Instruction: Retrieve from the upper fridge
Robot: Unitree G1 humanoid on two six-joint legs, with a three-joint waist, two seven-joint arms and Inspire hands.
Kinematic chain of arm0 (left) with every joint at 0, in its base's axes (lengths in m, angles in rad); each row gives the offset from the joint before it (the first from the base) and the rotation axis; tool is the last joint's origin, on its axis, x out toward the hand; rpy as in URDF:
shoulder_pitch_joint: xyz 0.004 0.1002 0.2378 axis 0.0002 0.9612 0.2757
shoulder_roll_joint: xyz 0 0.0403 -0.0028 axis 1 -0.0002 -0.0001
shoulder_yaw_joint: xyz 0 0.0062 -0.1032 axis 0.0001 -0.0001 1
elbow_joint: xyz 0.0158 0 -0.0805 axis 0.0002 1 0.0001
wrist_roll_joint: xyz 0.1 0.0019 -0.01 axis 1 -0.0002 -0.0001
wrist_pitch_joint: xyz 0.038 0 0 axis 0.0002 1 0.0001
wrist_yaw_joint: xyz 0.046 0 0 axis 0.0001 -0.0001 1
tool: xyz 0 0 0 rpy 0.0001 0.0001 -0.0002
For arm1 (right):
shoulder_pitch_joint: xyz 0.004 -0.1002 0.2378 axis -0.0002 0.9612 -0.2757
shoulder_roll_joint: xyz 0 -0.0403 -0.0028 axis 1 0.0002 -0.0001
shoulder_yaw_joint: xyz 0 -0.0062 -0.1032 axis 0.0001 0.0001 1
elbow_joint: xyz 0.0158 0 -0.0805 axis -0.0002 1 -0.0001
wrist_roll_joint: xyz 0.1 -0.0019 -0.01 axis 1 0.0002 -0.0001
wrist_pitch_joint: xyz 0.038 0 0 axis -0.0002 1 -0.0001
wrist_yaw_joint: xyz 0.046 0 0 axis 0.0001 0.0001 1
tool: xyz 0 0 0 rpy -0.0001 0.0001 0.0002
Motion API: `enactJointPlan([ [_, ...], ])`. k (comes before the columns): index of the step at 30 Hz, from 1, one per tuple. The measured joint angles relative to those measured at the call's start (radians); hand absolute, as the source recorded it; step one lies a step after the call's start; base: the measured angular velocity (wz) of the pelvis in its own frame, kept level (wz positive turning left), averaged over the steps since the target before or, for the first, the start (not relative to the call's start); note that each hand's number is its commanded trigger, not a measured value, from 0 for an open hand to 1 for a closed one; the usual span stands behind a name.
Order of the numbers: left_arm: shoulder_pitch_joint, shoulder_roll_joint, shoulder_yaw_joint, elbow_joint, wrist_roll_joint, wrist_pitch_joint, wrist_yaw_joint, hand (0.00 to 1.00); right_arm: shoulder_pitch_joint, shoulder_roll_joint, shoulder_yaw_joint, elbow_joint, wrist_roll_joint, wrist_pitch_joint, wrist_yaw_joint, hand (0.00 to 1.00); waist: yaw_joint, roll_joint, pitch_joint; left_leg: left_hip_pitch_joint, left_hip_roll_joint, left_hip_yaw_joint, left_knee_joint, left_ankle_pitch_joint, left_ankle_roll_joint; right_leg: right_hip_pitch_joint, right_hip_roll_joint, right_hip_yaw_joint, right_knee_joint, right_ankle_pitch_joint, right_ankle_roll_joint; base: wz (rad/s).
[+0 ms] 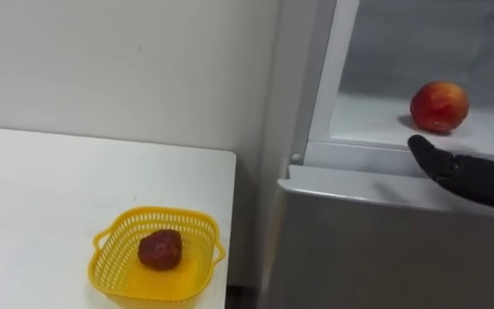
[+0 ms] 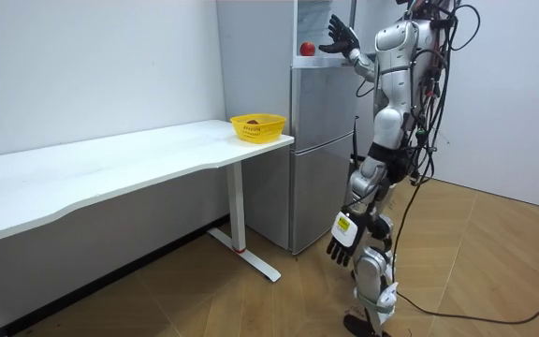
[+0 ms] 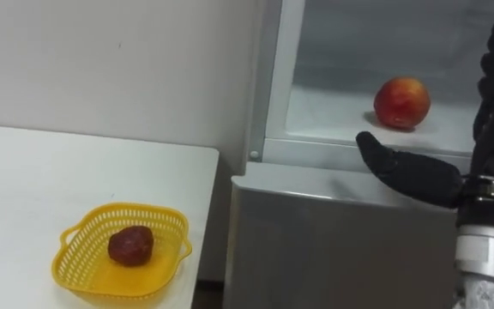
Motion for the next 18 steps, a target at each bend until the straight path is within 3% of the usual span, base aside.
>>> enactJointPlan([
  [6, 0.002, 0.007, 0.000, -0.009, 0.000, 0.015, -0.001, 0.00, -0.091, -0.055, 0.000, 0.167, 0.072, 0.033, 0.008, 0.00, 0.006, -0.014, -0.0077, 0.001, -0.001, -0.021, 0.005, 0.000, 0.000, 0.019, -0.006, -0.024, -0.013, 0.000, 0.001, 0.12],
  [13, 0.001, 0.011, 0.002, -0.010, 0.001, 0.037, -0.020, 0.00, -0.131, -0.117, 0.000, 0.224, 0.206, 0.082, 0.027, 0.00, 0.021, -0.026, -0.0118, -0.003, -0.005, -0.038, 0.007, 0.000, 0.000, 0.019, -0.013, -0.038, -0.010, -0.001, 0.002, 0.04],
  [16, 0.010, 0.020, 0.010, -0.029, 0.001, 0.039, -0.038, 0.00, -0.220, -0.148, 0.000, 0.284, 0.263, 0.096, 0.043, 0.00, 0.020, -0.030, -0.0121, -0.003, -0.006, -0.042, 0.009, 0.001, 0.001, 0.018, -0.013, -0.037, -0.008, -0.002, 0.002, 0.00],
  [18, 0.023, 0.029, 0.043, -0.064, 0.001, 0.039, -0.047, 0.00, -0.268, -0.190, 0.000, 0.328, 0.268, 0.096, 0.054, 0.00, 0.023, -0.037, -0.0113, -0.003, -0.006, -0.045, 0.010, 0.001, 0.001, 0.018, -0.015, -0.041, -0.001, -0.006, 0.002, 0.08],
])
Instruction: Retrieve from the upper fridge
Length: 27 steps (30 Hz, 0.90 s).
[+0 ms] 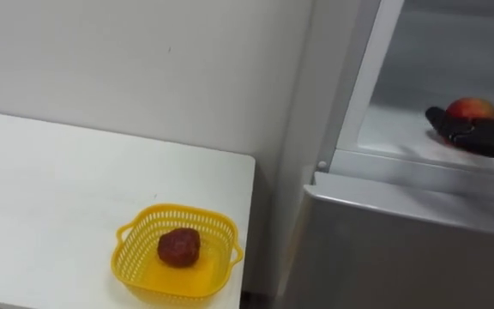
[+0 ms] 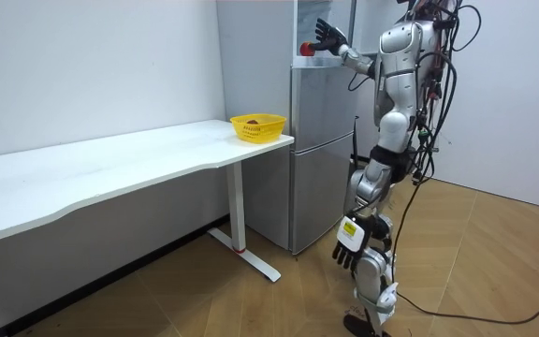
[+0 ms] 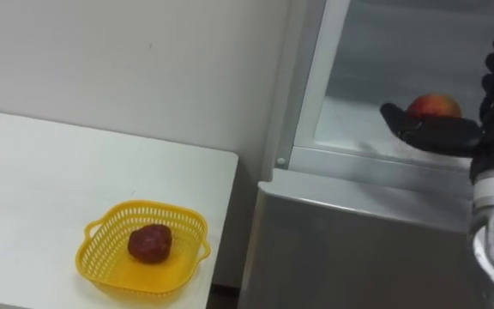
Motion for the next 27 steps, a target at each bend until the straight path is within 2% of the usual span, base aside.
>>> enactJointPlan([
  [3, 0.003, 0.016, -0.002, -0.004, -0.001, 0.001, -0.001, 0.00, -0.041, -0.023, 0.001, 0.064, -0.008, 0.002, 0.011, 0.00, 0.002, -0.005, -0.0008, 0.003, 0.000, -0.003, 0.005, 0.000, 0.000, 0.007, -0.002, -0.008, 0.001, -0.001, -0.001, 0.07],
  [8, 0.003, 0.021, -0.004, -0.005, 0.000, 0.018, -0.001, 0.00, -0.042, -0.025, 0.007, 0.146, -0.054, 0.013, 0.033, 0.00, -0.001, -0.011, 0.0006, -0.007, 0.000, -0.011, 0.011, 0.000, 0.000, 0.006, -0.005, -0.021, 0.000, -0.001, -0.001, 0.06],
  [13, 0.003, 0.021, -0.004, -0.015, 0.000, 0.028, -0.001, 0.00, -0.042, -0.028, 0.014, 0.217, -0.055, 0.021, 0.055, 0.00, -0.004, 0.000, 0.0038, -0.017, -0.001, -0.025, 0.013, 0.000, 0.000, 0.002, -0.008, -0.038, 0.002, -0.001, -0.002, 0.08],
  [18, 0.003, 0.021, -0.004, -0.030, 0.000, 0.041, 0.000, 0.00, -0.042, -0.028, 0.022, 0.252, -0.055, 0.041, 0.083, 0.00, -0.002, 0.014, -0.0024, -0.027, -0.002, -0.028, 0.019, 0.000, 0.000, -0.005, -0.010, -0.043, 0.005, -0.001, -0.002, 0.02],
  [27, 0.013, 0.021, -0.004, -0.051, -0.001, 0.045, 0.002, 0.00, -0.042, -0.029, 0.025, 0.291, -0.050, 0.051, 0.130, 0.00, -0.003, 0.007, -0.0042, -0.024, -0.003, -0.028, 0.026, 0.000, 0.000, 0.001, -0.011, -0.040, 0.004, -0.001, -0.002, 0.00],
])
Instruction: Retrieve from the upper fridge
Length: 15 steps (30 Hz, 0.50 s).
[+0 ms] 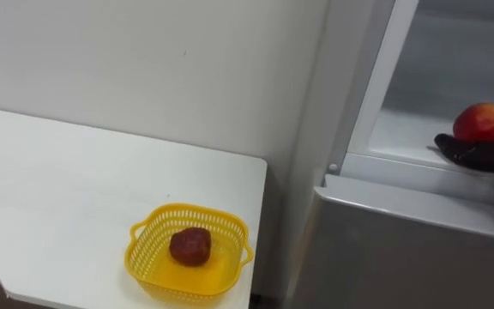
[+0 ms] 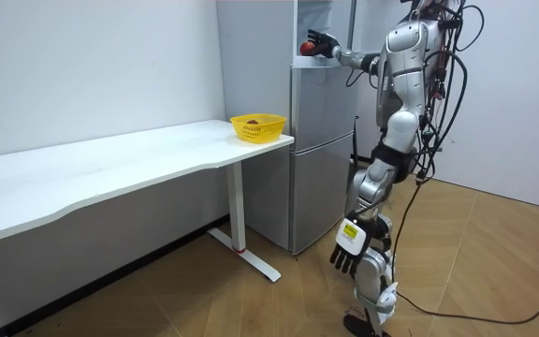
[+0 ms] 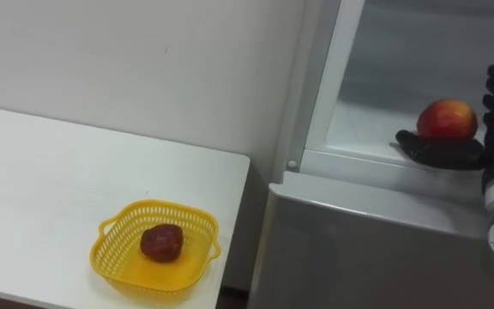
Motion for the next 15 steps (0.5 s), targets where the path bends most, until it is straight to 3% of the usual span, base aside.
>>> enactJointPlan([
  [7, 0.005, 0.007, 0.000, 0.002, 0.000, 0.019, 0.004, 0.00, 0.000, -0.031, 0.035, 0.041, 0.001, 0.015, 0.042, 0.00, 0.004, -0.020, 0.0072, 0.010, 0.000, -0.001, 0.000, 0.000, 0.000, 0.009, 0.003, 0.007, -0.002, 0.000, 0.000, 0.00],
  [11, 0.005, 0.009, 0.000, 0.002, 0.000, 0.035, 0.005, 0.00, 0.000, -0.032, 0.036, 0.047, 0.001, 0.033, 0.076, 0.00, 0.004, -0.024, 0.0050, 0.013, 0.000, -0.001, -0.006, 0.000, -0.001, 0.010, 0.004, 0.007, -0.002, 0.000, 0.000, 0.00],
  [13, 0.006, 0.009, 0.000, 0.002, 0.000, 0.038, 0.005, 0.00, 0.000, -0.032, 0.036, 0.050, 0.001, 0.036, 0.085, 0.56, 0.004, -0.024, 0.0045, 0.015, 0.001, -0.001, -0.008, 0.000, -0.001, 0.012, 0.004, 0.006, -0.002, 0.000, 0.000, 0.00],
  [14, 0.006, 0.009, 0.000, 0.002, 0.000, 0.042, 0.006, 0.00, 0.000, -0.032, 0.036, 0.051, 0.001, 0.040, 0.092, 0.61, 0.004, -0.025, 0.0037, 0.016, 0.001, -0.001, -0.008, 0.000, -0.001, 0.013, 0.004, 0.006, -0.002, 0.000, 0.000, 0.00],
  [15, 0.005, 0.010, 0.000, 0.000, -0.001, 0.045, 0.007, 0.00, 0.000, -0.033, 0.036, 0.053, 0.004, 0.043, 0.100, 0.90, 0.003, -0.027, 0.0028, 0.016, 0.001, -0.001, -0.008, 0.000, -0.001, 0.013, 0.004, 0.006, -0.002, 0.000, 0.000, 0.00],
])
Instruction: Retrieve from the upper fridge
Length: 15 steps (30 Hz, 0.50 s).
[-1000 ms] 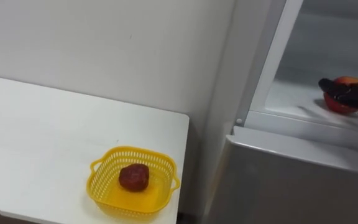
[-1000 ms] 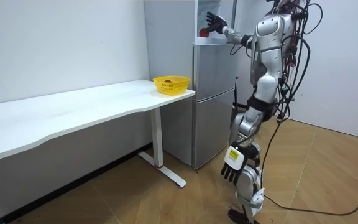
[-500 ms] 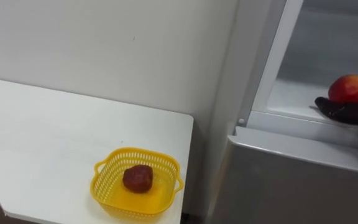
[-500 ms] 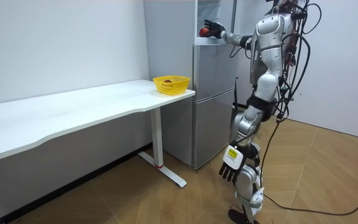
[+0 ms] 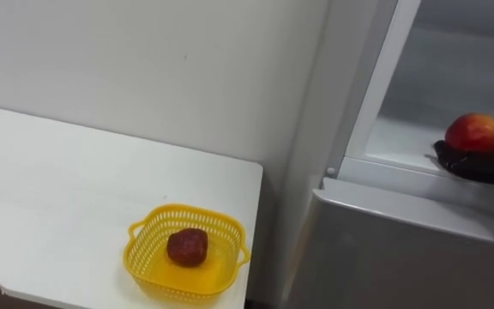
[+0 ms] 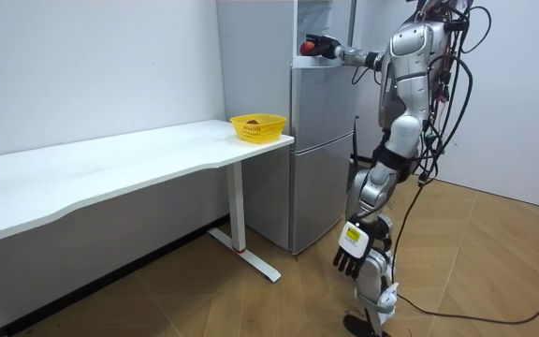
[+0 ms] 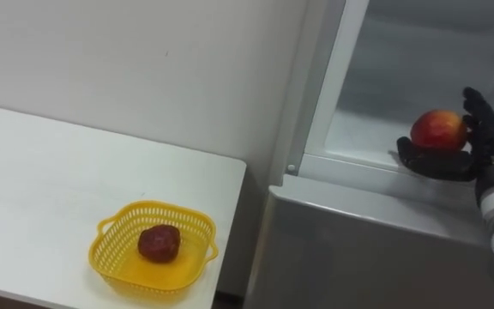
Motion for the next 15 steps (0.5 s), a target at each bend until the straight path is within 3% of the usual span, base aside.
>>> enactJointPlan([
  [1, -0.001, 0.001, 0.000, -0.001, 0.000, 0.004, 0.000, 0.00, 0.000, -0.001, 0.000, 0.004, 0.002, 0.000, 0.003, 1.00, 0.000, -0.001, -0.0009, 0.000, 0.000, 0.000, 0.000, 0.000, 0.000, 0.001, 0.000, 0.000, 0.000, 0.000, 0.000, 0.00],
  [10, -0.001, 0.011, -0.001, -0.021, 0.000, 0.011, 0.001, 0.00, -0.061, -0.008, 0.000, 0.144, 0.014, -0.001, 0.084, 1.00, 0.001, -0.008, -0.0028, 0.017, 0.001, -0.005, -0.009, -0.001, 0.000, 0.018, -0.001, -0.007, 0.001, 0.000, 0.000, 0.01],
  [15, -0.002, 0.011, 0.000, -0.021, 0.000, 0.011, 0.001, 0.00, -0.075, -0.033, 0.000, 0.183, 0.012, -0.012, 0.094, 1.00, 0.006, -0.011, -0.0023, 0.016, 0.001, -0.007, -0.008, -0.001, 0.000, 0.018, -0.001, -0.009, 0.000, 0.000, -0.001, 0.00],
])
